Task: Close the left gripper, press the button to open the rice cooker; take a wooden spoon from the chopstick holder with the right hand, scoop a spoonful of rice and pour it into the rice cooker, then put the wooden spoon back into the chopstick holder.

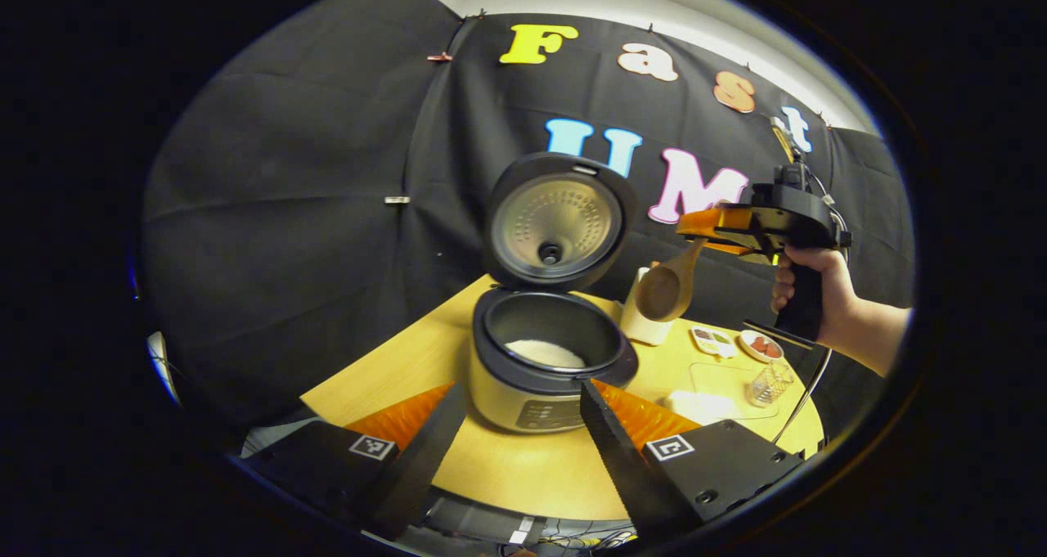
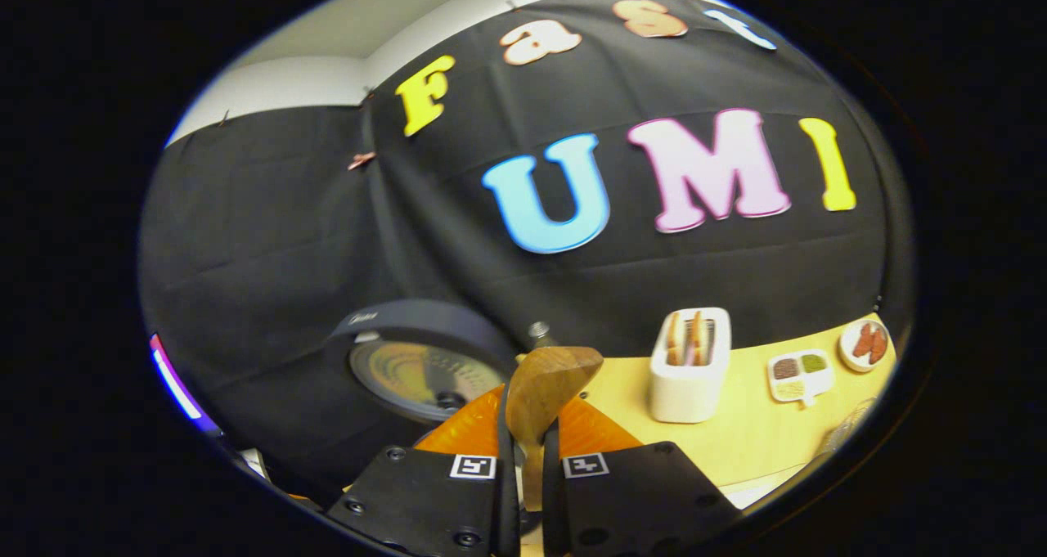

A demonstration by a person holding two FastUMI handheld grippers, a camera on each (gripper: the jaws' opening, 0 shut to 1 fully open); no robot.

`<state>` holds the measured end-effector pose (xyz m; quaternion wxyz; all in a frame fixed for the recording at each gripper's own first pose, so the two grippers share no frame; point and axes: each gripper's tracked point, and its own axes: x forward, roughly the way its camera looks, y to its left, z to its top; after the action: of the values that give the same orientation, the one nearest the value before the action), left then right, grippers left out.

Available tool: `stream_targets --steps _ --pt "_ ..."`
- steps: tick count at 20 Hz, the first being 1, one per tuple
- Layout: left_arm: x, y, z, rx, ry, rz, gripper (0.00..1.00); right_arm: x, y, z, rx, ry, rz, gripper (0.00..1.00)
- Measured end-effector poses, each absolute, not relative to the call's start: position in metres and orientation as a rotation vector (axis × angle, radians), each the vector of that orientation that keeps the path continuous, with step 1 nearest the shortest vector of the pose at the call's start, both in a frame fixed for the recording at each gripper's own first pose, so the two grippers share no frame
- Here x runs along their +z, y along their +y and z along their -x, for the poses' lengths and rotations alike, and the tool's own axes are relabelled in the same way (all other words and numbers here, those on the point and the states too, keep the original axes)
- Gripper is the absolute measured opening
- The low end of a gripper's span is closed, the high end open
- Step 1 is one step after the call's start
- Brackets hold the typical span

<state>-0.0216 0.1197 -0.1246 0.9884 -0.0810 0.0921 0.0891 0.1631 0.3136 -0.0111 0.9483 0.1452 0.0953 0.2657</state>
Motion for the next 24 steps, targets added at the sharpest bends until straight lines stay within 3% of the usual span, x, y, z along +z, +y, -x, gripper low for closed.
stream_targets --steps 7,12,18,24 --pt "-0.087 0.070 -0.027 -0.008 0.140 0.081 0.96 0.007 0.112 -0.176 0.191 0.110 -0.422 0.15" --pt "-0.064 0.047 -0.048 -0.046 0.105 0.051 0.96 -0.017 -0.006 -0.187 -0.023 0.125 -0.507 0.15" --pt "-0.064 0.047 -0.052 0.038 0.130 0.069 0.96 -0.063 -0.084 -0.212 -0.149 0.194 -0.552 0.15" --pt "-0.053 0.051 -0.059 0.161 0.135 0.080 0.95 -0.131 -0.102 -0.246 -0.169 0.314 -0.538 0.15"
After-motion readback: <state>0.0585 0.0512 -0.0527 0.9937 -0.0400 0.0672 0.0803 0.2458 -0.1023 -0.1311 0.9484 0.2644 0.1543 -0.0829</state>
